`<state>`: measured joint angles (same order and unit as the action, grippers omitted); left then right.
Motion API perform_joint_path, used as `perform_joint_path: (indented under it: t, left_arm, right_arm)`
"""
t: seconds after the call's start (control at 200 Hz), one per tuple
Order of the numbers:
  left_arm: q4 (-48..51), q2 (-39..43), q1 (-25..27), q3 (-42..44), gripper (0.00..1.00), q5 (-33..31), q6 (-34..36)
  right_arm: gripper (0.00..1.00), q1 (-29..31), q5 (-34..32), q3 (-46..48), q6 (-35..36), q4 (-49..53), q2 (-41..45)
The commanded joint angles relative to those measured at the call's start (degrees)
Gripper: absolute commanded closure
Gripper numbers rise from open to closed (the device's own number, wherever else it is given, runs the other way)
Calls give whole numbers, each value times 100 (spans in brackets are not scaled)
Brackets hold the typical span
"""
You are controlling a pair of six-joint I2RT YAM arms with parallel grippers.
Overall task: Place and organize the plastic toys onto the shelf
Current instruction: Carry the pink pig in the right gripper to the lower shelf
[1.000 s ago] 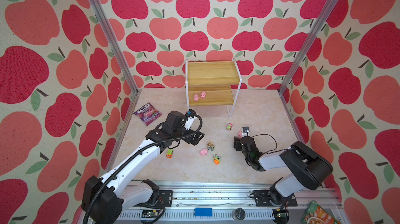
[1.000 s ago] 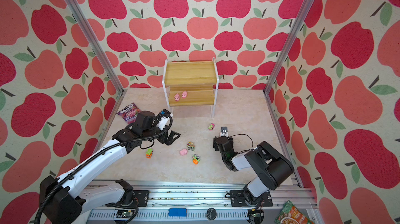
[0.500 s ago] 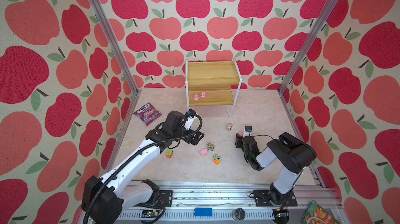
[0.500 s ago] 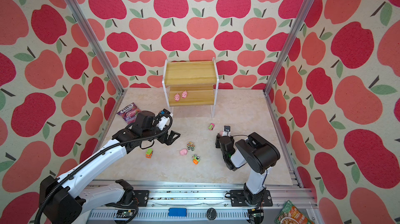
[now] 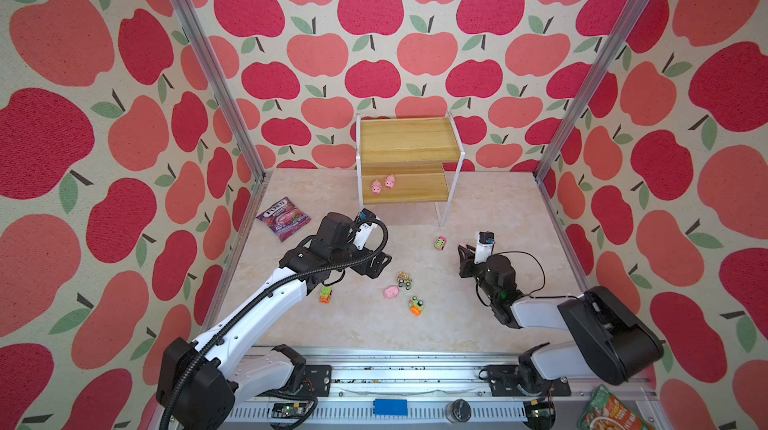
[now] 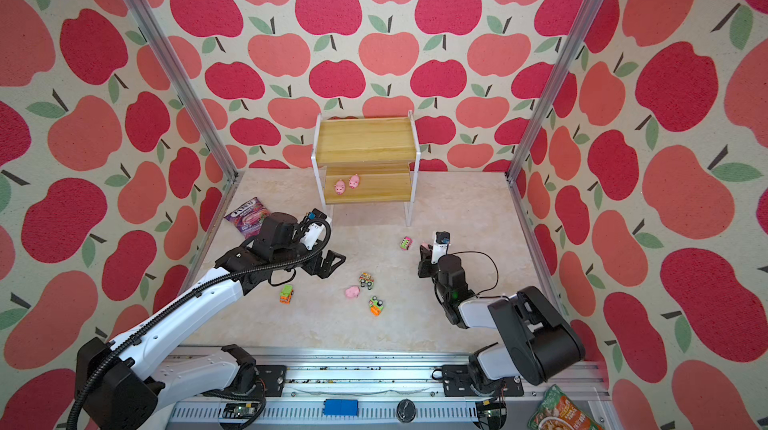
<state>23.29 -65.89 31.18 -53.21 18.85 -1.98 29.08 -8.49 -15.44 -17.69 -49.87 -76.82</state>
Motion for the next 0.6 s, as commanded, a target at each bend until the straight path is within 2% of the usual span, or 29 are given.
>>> perform_joint_path:
  t: [0.0, 0.13, 0.255, 0.44, 0.595]
  left_arm:
    - [-141, 82, -75, -44, 0, -40, 26]
    - [-144, 184, -151, -48, 0, -64, 14]
    - [-154, 301, -269, -49, 0, -70, -4]
    - [-157, 529, -538, -57, 0, -151, -39]
    - [-144, 658, -1059, -93, 0, -224, -168]
  right_arm:
    - [73, -9, 820, -376, 237, 1728, 676]
    - [73, 8, 1439, -721, 350, 2650, 1226]
    - [72, 183, 1542, -1060, 427, 3167, 1414]
    - [72, 649, 1174, -1587, 395, 3233, 1238]
    - [72, 1094, 566, -2171, 349, 2987, 655]
